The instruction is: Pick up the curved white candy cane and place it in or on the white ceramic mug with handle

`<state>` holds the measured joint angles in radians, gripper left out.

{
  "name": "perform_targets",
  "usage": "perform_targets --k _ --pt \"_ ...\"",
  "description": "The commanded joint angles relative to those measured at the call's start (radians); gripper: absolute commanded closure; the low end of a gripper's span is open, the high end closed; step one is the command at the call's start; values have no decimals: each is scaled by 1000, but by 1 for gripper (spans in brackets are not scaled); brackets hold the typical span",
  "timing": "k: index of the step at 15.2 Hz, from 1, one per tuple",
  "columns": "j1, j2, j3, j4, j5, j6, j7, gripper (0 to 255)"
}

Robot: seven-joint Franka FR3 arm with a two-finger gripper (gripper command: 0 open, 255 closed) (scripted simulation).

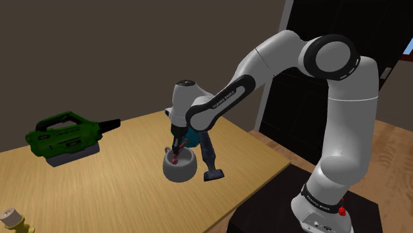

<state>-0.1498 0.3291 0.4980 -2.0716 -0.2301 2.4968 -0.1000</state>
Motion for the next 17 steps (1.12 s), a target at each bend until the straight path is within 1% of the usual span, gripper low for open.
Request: perform_targets --k 1,4,5,10,14,17 --pt "0 0 0 -1 -1 1 0 255" --pt "0 0 0 -1 -1 1 0 255" --pt "0 0 0 -1 -1 1 0 0" --pt "0 0 0 -1 -1 1 0 0" --pt "-36 -104 39 2 82 -93 -56 0" --pt "-35 -105 38 2 83 -93 -56 0"
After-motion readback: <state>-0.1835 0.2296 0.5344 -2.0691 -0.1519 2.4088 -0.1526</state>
